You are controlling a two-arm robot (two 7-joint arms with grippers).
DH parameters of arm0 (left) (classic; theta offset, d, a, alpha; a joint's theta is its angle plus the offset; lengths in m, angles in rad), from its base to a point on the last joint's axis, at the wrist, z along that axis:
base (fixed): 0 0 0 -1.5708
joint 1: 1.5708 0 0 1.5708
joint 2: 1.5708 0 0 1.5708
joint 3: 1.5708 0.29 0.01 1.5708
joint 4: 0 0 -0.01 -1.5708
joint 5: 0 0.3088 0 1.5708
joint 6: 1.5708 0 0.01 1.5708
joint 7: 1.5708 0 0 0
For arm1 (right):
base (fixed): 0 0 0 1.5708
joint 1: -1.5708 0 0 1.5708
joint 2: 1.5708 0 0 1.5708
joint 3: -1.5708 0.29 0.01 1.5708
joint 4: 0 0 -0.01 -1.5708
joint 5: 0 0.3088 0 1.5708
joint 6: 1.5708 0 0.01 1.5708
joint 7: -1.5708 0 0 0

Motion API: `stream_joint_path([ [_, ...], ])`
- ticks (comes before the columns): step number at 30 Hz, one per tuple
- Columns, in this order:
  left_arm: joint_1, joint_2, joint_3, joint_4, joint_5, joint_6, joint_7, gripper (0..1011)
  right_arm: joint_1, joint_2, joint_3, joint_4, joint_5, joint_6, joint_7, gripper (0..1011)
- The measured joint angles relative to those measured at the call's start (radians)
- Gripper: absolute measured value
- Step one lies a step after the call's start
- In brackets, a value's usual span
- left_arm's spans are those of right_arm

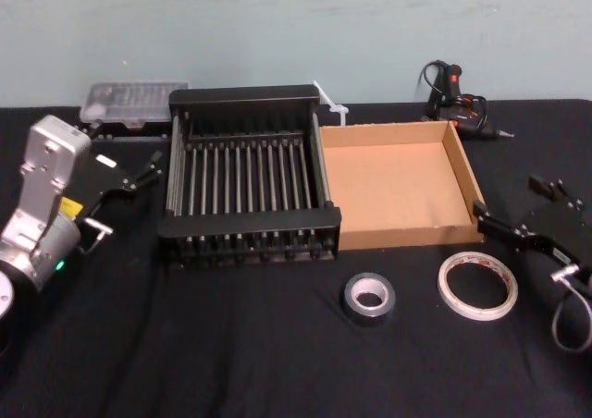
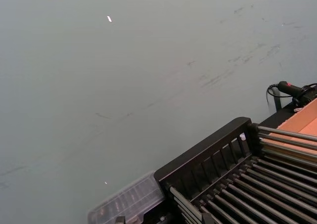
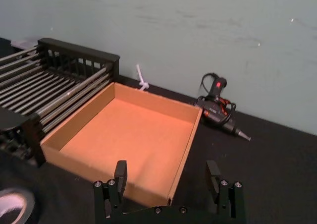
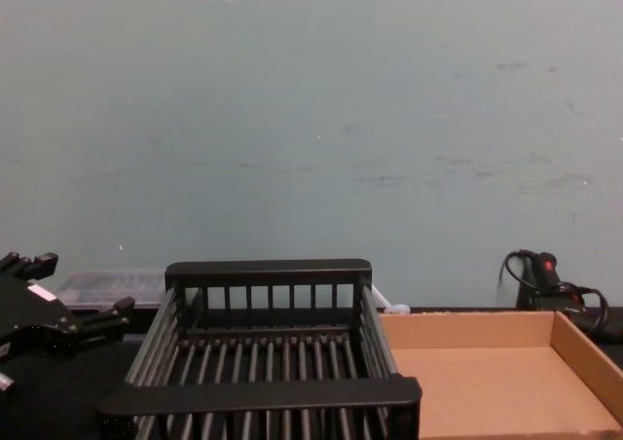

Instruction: Pick up the white tape and place it into the black box , Pick up the silver tape and place it into the brown box.

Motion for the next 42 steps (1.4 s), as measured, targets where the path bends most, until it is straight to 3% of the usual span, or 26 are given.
stream_joint_path([
  [9, 0.0, 0.0, 0.0, 0.0, 0.0, 0.0, 0.0, 1001, -0.091, 0.053, 0.063, -0.083, 0.038, 0.079, 0.037, 1002],
  [15, 0.0, 0.0, 0.0, 0.0, 0.0, 0.0, 0.0, 1001, -0.117, 0.063, 0.08, -0.092, 0.052, 0.121, 0.058, 1002],
  [25, 0.0, 0.0, 0.0, 0.0, 0.0, 0.0, 0.0, 1001, -0.109, 0.036, 0.076, -0.054, 0.045, 0.164, 0.085, 1002],
  [42, 0.0, 0.0, 0.0, 0.0, 0.0, 0.0, 0.0, 1001, -0.074, -0.022, 0.054, 0.042, -0.015, 0.148, 0.119, 1002],
])
